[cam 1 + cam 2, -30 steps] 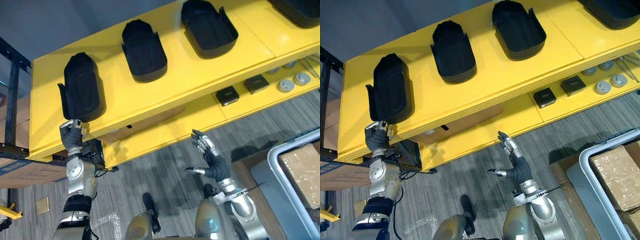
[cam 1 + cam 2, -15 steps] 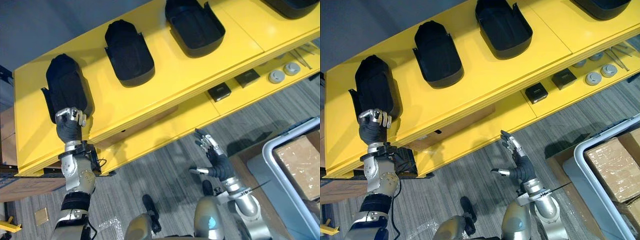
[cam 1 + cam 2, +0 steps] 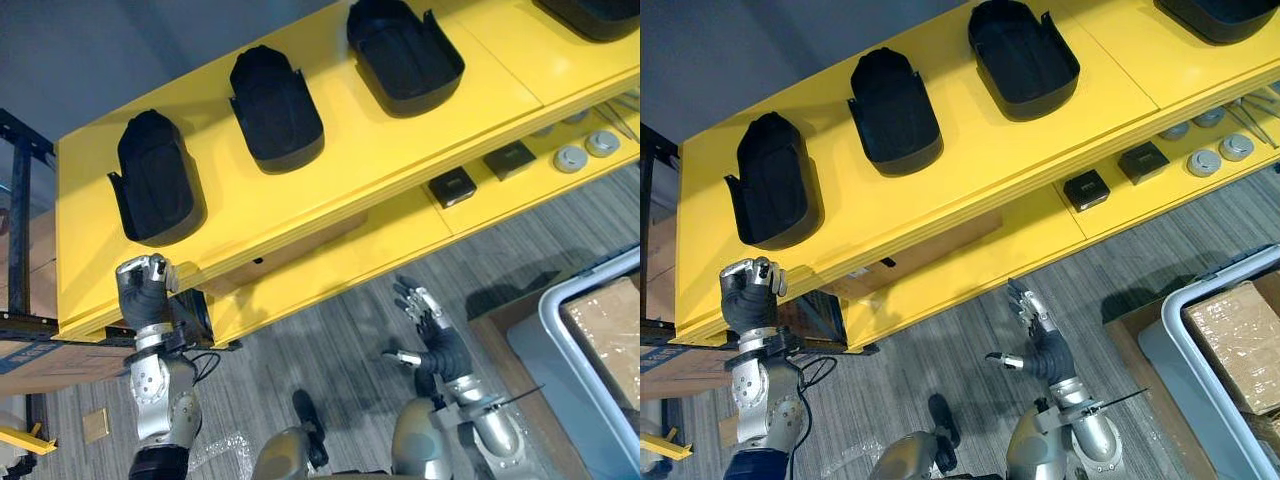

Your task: Walk over and take plastic housings, then place them on the shelf

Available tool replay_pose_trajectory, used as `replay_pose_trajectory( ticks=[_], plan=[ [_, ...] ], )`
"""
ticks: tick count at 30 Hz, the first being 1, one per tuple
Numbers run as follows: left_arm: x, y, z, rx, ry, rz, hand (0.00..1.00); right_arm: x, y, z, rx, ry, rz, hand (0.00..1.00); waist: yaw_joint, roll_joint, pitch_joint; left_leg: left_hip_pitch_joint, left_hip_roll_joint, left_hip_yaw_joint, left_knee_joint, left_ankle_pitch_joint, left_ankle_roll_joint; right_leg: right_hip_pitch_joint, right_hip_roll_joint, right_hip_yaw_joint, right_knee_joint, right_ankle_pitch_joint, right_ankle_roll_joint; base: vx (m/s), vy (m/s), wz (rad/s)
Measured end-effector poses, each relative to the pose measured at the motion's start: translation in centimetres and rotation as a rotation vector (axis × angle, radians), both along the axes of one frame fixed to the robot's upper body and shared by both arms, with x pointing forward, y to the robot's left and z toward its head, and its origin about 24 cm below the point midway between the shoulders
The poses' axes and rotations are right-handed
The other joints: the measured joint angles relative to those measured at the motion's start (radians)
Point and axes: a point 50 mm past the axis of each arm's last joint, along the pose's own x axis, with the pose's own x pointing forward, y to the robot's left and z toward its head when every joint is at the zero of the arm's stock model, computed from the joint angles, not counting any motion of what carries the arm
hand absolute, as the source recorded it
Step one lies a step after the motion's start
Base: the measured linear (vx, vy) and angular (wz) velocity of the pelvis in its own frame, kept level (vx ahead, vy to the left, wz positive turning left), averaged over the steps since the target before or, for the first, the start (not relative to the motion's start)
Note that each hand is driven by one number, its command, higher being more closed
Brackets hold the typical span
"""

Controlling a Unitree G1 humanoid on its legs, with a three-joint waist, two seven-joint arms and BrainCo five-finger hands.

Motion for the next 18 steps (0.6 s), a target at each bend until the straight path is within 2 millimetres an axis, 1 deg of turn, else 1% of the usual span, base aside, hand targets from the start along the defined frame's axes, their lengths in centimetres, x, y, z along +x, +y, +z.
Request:
replay_pose_trajectory(
  ticks=[1,3,6,11,15,18],
  plan=[
    [0.0,0.0,-0.1,-0.001,0.008,0.005,1.00,0.0,0.0,0.0,0.000,0.000,-0.001,0.00,0.000,0.002,-0.001,0.000,0.000,0.000,0.000,0.000,0.000,0.000,0.000,0.000,0.000,0.000,0.000,0.00,0.000,0.00],
    [0.2,-0.1,-0.9,-0.013,0.061,0.037,1.00,0.0,-0.1,0.0,-0.002,0.002,-0.011,0.00,-0.001,0.017,-0.011,0.000,0.000,0.000,0.000,0.000,0.000,0.000,0.000,0.000,0.000,0.001,0.001,0.00,0.000,0.00],
    [0.3,-0.2,-1.3,-0.036,0.083,0.061,1.00,0.0,-0.1,0.0,0.000,0.001,-0.016,0.00,-0.002,0.027,-0.018,0.001,0.000,0.000,0.000,0.001,0.001,0.001,0.000,0.001,-0.002,0.001,0.001,0.01,-0.001,0.00],
    [1.0,0.0,-0.8,-0.057,0.083,0.095,1.00,0.0,-0.1,0.0,-0.001,0.002,-0.015,0.00,-0.002,0.028,-0.019,0.013,-0.001,0.001,0.000,0.001,0.002,0.016,0.000,0.001,-0.022,0.001,0.002,-0.01,0.004,-0.01],
    [2.0,0.5,-0.8,-0.082,0.104,0.136,1.00,0.0,-0.1,-0.1,-0.001,0.006,-0.015,0.00,-0.005,0.029,-0.019,0.013,-0.002,0.002,0.000,0.000,0.004,0.016,0.000,0.002,-0.031,-0.001,-0.002,-0.01,0.003,-0.01],
    [2.6,1.2,-0.7,-0.082,0.119,0.156,1.00,-0.1,-0.1,-0.1,0.000,0.009,-0.012,0.00,-0.005,0.029,-0.019,0.013,-0.002,0.003,0.000,-0.001,0.006,0.014,0.000,0.003,-0.029,-0.001,-0.002,0.00,0.000,0.00]
  ],
)
